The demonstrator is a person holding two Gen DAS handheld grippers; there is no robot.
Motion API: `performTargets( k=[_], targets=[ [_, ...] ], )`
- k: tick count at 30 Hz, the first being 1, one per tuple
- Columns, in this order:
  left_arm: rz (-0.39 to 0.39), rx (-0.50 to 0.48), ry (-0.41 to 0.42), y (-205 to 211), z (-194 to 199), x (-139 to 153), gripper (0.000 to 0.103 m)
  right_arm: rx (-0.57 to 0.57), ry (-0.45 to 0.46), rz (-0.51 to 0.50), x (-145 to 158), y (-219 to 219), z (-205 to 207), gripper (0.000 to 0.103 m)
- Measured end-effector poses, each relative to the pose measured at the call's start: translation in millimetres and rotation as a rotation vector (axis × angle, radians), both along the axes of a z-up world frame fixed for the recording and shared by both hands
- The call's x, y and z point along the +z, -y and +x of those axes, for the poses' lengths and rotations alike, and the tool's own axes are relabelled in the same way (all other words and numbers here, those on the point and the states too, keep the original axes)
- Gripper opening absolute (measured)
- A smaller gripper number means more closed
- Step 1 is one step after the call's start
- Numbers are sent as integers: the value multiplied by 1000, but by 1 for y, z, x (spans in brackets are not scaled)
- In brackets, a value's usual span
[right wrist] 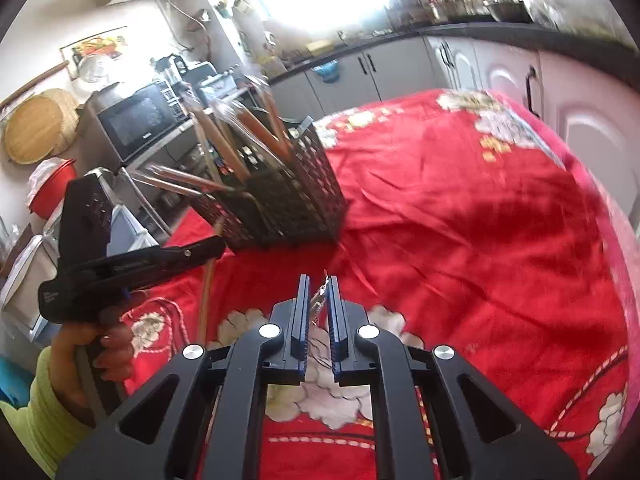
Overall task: Organize utensils
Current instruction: 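Lift the left tool's chopstick up over the basket while the right tool follows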
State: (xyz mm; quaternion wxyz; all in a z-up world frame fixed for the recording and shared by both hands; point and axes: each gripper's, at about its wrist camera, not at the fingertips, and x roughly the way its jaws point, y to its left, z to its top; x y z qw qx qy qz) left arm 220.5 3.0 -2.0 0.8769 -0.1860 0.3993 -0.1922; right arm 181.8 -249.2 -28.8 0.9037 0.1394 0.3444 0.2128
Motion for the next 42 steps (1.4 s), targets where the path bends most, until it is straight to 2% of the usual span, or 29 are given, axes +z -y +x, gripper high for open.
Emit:
performTargets(
  k=[7,21,42],
  targets=[
    [-24,30,105,-25,-16,40,6,33,71,-9,27,-14,-8,7],
    [-10,94,254,-33,-38,85,6,114,230,-23,85,-45,-17,5],
    [13,149,425,-45,-43,153,6,163,437,-23,165,-72,-13,4]
  ],
)
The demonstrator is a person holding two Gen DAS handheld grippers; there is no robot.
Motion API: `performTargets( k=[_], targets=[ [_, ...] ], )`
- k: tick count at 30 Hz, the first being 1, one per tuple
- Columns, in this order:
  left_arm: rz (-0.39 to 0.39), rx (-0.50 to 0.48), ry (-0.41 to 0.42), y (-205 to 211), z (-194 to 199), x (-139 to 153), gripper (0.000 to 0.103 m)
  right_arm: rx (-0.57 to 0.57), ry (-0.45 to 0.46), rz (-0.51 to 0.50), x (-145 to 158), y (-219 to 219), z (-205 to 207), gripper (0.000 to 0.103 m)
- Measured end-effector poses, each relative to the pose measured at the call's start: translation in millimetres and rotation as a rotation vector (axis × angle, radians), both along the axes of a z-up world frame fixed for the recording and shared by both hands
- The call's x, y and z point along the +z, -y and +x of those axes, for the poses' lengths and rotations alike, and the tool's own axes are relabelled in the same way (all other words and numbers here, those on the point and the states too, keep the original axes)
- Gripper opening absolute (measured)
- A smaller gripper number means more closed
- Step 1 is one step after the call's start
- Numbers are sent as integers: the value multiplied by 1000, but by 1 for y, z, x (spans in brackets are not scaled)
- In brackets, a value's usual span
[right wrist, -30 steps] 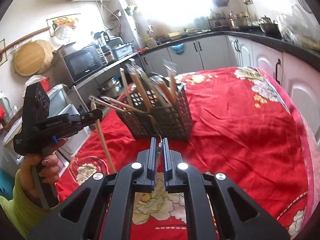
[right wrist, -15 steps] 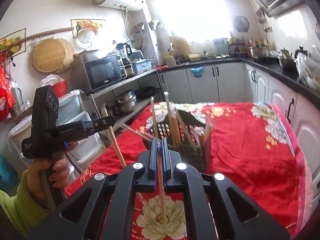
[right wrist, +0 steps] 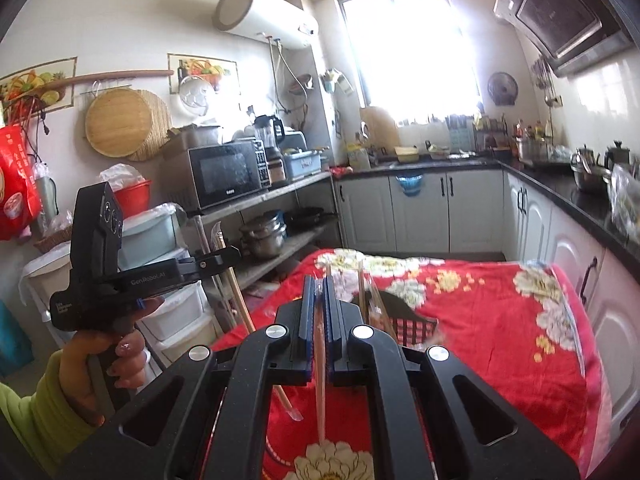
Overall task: Organize utensils
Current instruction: 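Lift the left tool's chopstick up over the basket while the right tool follows, then lower the chopstick into the basket and open the left tool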
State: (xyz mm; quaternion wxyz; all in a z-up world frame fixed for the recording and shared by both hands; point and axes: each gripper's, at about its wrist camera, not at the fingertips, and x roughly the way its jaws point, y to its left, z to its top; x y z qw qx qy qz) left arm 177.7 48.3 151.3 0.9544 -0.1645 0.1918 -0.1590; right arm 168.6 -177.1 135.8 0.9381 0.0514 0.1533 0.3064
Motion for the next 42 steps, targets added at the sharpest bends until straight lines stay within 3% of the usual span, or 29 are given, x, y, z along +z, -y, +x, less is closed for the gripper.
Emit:
performTargets(
  k=[15,26,33,42],
  targets=[
    [26,67,78,-4,33,41,6,-23,101,35,50,-11,33,4],
    [14,134,90,-8,64,50,6,-84,147,48,69,-13,65,4],
    [51,158,111,-1,81,39,6,-116,135,52,63,-13,90,4],
    [90,157,109,11,99,6,6,-134,84,24,28,-20,116,4]
  ],
)
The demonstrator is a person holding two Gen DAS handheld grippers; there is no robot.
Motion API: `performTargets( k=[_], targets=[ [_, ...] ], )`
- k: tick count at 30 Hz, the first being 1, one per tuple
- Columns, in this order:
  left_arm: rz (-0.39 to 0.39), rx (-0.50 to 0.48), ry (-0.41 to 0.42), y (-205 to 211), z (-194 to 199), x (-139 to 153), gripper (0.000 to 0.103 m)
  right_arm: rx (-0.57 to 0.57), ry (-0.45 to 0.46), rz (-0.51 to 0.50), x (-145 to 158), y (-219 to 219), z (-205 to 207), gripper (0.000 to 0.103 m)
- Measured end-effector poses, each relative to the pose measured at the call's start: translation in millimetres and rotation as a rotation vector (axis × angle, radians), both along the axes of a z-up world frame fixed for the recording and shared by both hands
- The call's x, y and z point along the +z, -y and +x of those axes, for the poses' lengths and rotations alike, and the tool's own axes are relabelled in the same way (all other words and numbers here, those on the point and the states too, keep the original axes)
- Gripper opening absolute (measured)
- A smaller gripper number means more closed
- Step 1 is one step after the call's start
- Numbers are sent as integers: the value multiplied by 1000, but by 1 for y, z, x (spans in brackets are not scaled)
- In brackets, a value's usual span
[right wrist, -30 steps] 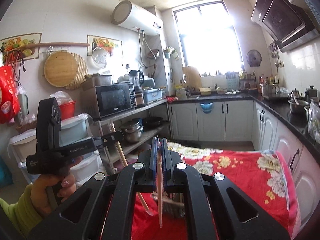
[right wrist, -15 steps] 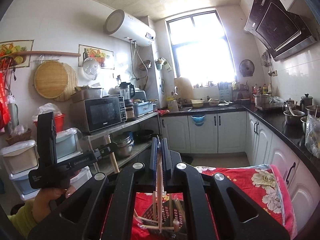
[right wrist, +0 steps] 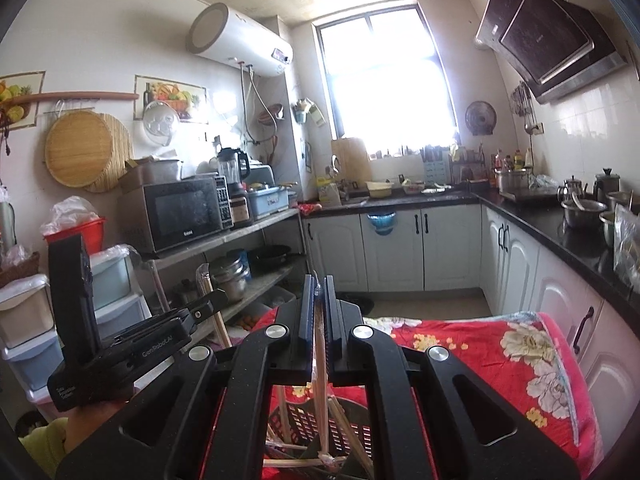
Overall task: Organize utensils
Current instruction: 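Lower the chopstick into the basket and open the left tool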
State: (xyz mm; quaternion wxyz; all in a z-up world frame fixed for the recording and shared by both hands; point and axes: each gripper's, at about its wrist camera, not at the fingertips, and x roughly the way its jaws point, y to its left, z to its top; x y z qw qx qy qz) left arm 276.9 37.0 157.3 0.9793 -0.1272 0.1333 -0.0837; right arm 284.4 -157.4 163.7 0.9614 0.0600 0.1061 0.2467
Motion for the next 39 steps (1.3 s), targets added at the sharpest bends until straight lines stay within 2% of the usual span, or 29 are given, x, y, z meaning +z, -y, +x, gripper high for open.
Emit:
performTargets(
  k=[9,24,28,32,35,39],
  targets=[
    [-3,-6,-11,3,11,-28,6,-4,-25,-31,-27,-6,8,5],
    [-12,-16,-73,0,4,-58,7,-13,-60,-21,-47,9,-4,5],
    [-16,-15,-88,-2,-3,-60,7,-13,-69,-17,-49,12,-9,14],
    [-27,-11,-101,-6,-9,-59,7,-15,-77,-13,-52,15,-14,17],
    [-27,-9,-108,-8,-15,-59,12,-15,-85,-12,-54,18,-17,24],
    [-30,-11,-115,-10,-24,-58,16,-13,-93,-12,-55,20,-25,27]
  ],
)
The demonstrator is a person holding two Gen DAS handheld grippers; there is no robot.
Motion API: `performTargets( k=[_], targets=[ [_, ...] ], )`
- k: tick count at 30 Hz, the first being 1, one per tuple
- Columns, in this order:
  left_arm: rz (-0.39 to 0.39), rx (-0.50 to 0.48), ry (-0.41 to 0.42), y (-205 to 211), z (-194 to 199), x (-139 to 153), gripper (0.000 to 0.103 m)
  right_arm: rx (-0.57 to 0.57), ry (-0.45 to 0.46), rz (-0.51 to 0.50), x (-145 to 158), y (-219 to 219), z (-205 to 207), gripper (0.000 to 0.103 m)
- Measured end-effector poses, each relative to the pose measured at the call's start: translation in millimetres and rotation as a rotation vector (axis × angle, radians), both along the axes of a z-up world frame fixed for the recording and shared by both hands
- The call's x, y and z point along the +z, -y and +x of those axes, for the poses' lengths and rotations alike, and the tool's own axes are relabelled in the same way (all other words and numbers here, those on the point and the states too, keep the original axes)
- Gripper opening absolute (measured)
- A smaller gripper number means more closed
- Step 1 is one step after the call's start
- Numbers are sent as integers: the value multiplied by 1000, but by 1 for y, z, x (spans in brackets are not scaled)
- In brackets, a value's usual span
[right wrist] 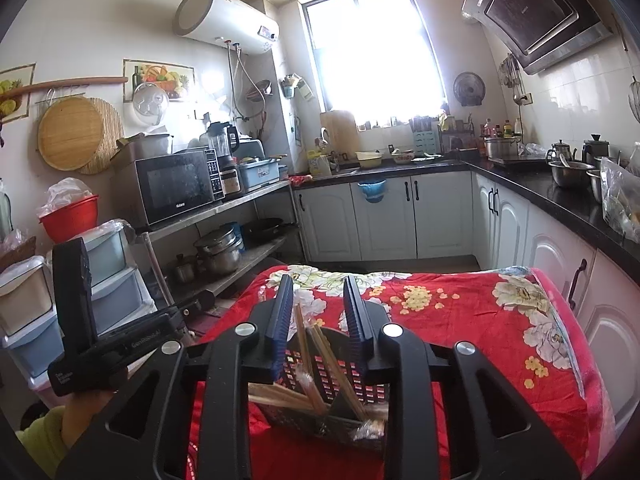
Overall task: Organize utensils
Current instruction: 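Lower the chopstick into the basket and open the left tool, then withdraw both open tools away from the basket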
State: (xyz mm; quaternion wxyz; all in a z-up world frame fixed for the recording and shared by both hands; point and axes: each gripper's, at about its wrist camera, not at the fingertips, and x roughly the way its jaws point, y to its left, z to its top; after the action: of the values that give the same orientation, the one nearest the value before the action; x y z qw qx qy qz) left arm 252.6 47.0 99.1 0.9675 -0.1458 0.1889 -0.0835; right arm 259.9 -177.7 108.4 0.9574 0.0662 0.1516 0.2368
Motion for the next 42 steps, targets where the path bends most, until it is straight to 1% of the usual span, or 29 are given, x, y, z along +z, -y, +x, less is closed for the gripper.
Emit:
performTargets(
  k=[2,4,7,11,13,15,17,19,21,26,29,32,36,38,39,42],
  targets=[
    [-4,-2,-3,-1,-4,1,21,-1,-2,-2,0,0,-3,32],
    [-6,-9,-7,-1,-9,2,25,0,-4,-3,-1,2,-6,34],
    [-9,-21,-11,-1,-16,2,32,2,-9,-2,-2,4,-13,39],
    [-5,-29,-14,1,-26,2,46,5,-11,0,-4,6,-19,46],
    [-3,-32,-20,2,-32,1,48,7,-16,0,-6,6,-23,48],
    [-5,-39,-23,3,-38,-1,53,4,-17,-5,-9,8,-29,49],
    [5,-44,-24,6,-45,-3,56,4,-26,-9,-15,10,-35,50],
    [8,-49,-28,7,-51,-7,57,6,-34,-15,-20,12,-42,53],
    [3,-53,-32,7,-57,-10,62,8,-43,-21,-25,12,-47,56],
    [2,-64,-42,10,-72,-20,69,9,-67,-37,-39,12,-60,59],
    [8,-69,-46,11,-81,-24,75,12,-80,-40,-45,12,-67,61],
    [20,-73,-48,14,-90,-29,77,11,-84,-50,-52,11,-75,63],
    [29,-76,-52,15,-99,-34,83,16,-102,-59,-62,8,-83,65],
    [31,-79,-59,15,-103,-38,84,16,-111,-65,-67,7,-87,67],
    [31,-78,-64,14,-105,-41,87,19,-116,-68,-70,6,-88,68],
    [32,-74,-75,11,-109,-47,90,19,-125,-85,-76,4,-93,71]
  ],
)
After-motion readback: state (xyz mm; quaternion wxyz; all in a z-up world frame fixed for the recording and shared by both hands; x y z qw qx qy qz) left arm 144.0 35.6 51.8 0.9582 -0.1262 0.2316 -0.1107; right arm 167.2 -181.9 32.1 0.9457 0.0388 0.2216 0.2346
